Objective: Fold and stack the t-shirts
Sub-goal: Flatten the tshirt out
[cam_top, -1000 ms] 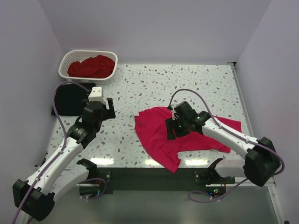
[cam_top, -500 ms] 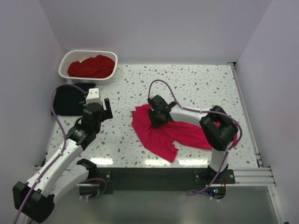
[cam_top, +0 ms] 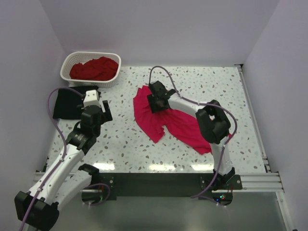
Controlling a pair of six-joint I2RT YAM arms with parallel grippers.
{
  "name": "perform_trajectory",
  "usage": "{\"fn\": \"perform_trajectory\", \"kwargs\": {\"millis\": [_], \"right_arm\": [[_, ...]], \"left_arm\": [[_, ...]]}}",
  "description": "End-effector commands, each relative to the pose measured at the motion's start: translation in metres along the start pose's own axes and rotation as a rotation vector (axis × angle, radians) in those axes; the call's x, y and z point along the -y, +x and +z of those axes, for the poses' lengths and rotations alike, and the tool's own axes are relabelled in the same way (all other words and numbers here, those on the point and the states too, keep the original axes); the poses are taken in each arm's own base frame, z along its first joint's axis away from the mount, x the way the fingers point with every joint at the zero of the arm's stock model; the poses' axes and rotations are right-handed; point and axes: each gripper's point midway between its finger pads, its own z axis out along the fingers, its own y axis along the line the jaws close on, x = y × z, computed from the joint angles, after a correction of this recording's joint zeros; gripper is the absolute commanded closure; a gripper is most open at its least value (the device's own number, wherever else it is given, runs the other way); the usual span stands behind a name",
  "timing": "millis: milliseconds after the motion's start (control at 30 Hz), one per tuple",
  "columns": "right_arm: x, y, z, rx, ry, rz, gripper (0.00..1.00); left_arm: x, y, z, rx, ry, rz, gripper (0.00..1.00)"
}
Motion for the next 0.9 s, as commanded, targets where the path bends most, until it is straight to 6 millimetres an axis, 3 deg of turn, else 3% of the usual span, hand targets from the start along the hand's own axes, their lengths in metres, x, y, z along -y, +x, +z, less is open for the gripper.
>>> {"fn": "perform_trajectory", "kwargs": {"millis": [0, 33, 100, 133, 300, 500, 667, 867], "right_arm": [[-0.025, -0.004, -0.076, 0.049, -0.126, -0.078, 0.40], [-0.025, 0.022, -0.077, 0.000, -0.139, -0.094, 0.43], [-0.038, 0.037, -0.100, -0.002, -0.197, -0.119, 0.47], [-0.038, 0.057, -0.102, -0.037, -0.204, -0.132, 0.50], [-0.061, 0.095, -0.119, -0.082, -0.273, -0.191, 0.58], [-0.080, 0.113, -0.109, -0.136, -0.293, -0.242, 0.62], [-0.082, 0.128, -0.089, -0.179, -0.252, -0.262, 0.62], [-0.085, 0.141, -0.077, -0.202, -0.229, -0.285, 0.62]], "left_arm": [[0.000, -0.012, 0.000, 0.043, 0.006, -0.048, 0.16], [-0.001, -0.013, 0.000, 0.045, 0.004, -0.057, 0.16], [-0.001, -0.013, 0.000, 0.044, 0.008, -0.064, 0.16], [-0.002, -0.014, 0.000, 0.045, 0.005, -0.070, 0.16], [-0.003, -0.013, 0.001, 0.040, 0.005, -0.073, 0.16], [-0.005, -0.013, 0.001, 0.042, -0.006, -0.076, 0.16], [-0.010, -0.014, 0.000, 0.051, -0.028, -0.077, 0.16], [-0.011, -0.015, 0.000, 0.056, -0.030, -0.080, 0.17]]}}
